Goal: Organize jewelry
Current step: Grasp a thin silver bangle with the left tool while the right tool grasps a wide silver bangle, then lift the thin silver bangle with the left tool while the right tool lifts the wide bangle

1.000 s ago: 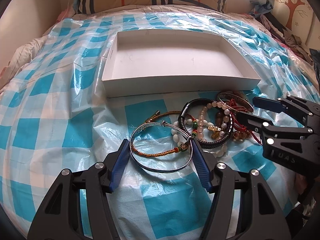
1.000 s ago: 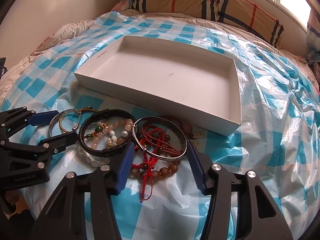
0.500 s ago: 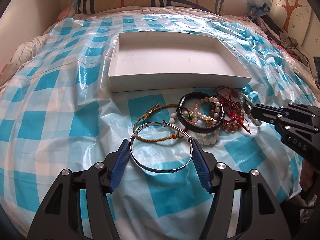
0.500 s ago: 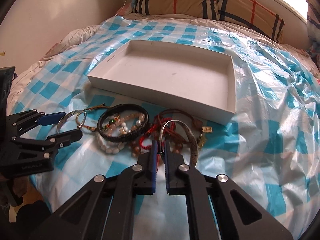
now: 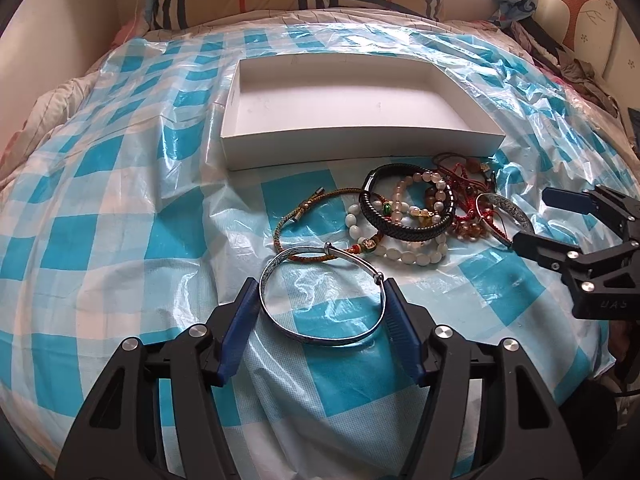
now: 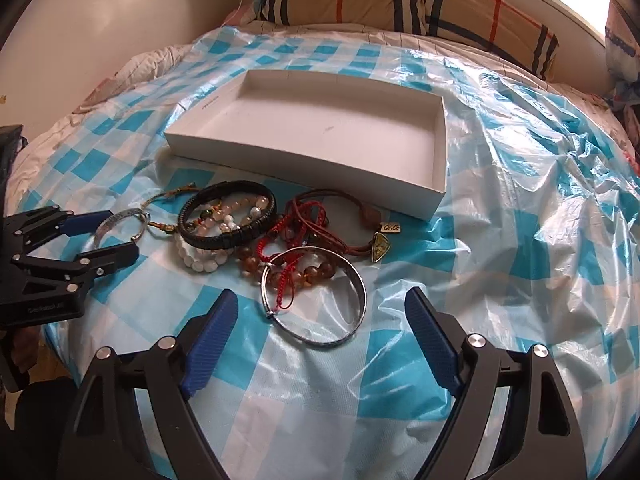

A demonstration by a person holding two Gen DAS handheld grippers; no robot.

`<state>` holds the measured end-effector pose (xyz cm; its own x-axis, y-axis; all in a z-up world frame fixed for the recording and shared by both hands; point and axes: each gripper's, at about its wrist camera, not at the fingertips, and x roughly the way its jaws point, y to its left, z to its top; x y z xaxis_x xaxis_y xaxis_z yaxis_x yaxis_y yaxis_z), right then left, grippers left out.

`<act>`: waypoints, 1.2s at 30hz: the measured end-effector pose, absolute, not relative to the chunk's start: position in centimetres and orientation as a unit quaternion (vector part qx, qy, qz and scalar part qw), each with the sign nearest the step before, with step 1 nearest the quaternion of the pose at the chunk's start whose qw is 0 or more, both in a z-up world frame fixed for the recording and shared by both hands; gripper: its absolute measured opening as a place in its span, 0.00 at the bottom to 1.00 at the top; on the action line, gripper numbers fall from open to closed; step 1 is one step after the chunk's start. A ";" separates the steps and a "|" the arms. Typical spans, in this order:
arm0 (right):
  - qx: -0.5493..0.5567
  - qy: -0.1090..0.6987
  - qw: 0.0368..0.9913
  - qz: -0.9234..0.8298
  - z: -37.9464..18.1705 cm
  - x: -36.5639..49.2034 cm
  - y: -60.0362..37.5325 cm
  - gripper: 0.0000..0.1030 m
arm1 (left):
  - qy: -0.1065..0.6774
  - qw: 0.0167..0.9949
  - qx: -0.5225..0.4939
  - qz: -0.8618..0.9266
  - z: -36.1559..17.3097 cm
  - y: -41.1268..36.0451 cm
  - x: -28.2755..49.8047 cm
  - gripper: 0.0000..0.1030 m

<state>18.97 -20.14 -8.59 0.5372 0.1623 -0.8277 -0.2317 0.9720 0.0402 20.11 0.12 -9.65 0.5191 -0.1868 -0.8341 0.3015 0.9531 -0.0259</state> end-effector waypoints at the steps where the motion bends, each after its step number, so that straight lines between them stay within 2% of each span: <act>1: -0.038 0.473 0.873 0.113 -9.0 19.3 -20.0 0.80 | 0.470 0.869 0.061 -0.140 -9.7 0.1 20.1 0.58; 4: -0.028 0.489 0.862 0.127 -10.3 20.1 -19.8 0.76 | 0.470 0.869 0.063 -0.140 -9.8 0.0 20.2 0.60; 5: -0.018 0.491 0.861 0.131 -10.4 20.1 -19.8 0.62 | 0.470 0.869 0.064 -0.140 -10.0 0.0 20.2 0.60; 6: -0.010 0.490 0.861 0.131 -10.3 20.1 -20.0 0.60 | 0.469 0.870 0.064 -0.141 -10.0 0.0 20.2 0.60; 13: 0.001 0.473 0.873 0.122 -9.4 18.5 -20.4 0.60 | 0.473 0.866 0.008 -0.163 -9.0 1.8 20.3 0.58; 17: 0.006 0.468 0.875 0.122 -8.9 17.8 -20.5 0.60 | 0.473 0.866 0.014 -0.163 -8.8 2.2 19.9 0.58; 19: 0.005 0.468 0.875 0.123 -8.9 17.7 -20.4 0.60 | 0.475 0.866 0.031 -0.155 -9.1 1.9 19.8 0.60; 22: 0.005 0.472 0.873 0.124 -9.3 17.6 -20.4 0.60 | 0.473 0.868 0.057 -0.139 -9.8 1.5 19.6 0.71; 29: 0.007 0.474 0.872 0.124 -9.9 17.5 -20.6 0.60 | 0.462 0.875 0.083 -0.114 -10.3 0.3 19.4 0.71; 31: 0.004 0.474 0.872 0.122 -9.7 17.5 -20.5 0.60 | 0.458 0.878 0.082 -0.113 -10.2 0.2 19.1 0.63; 32: 0.004 0.472 0.873 0.120 -9.6 17.4 -20.5 0.60 | 0.458 0.878 0.078 -0.112 -10.2 0.1 19.0 0.56; 36: 0.002 0.471 0.875 0.111 -9.2 17.2 -20.6 0.60 | 0.454 0.883 0.064 -0.101 -9.9 0.8 18.7 0.43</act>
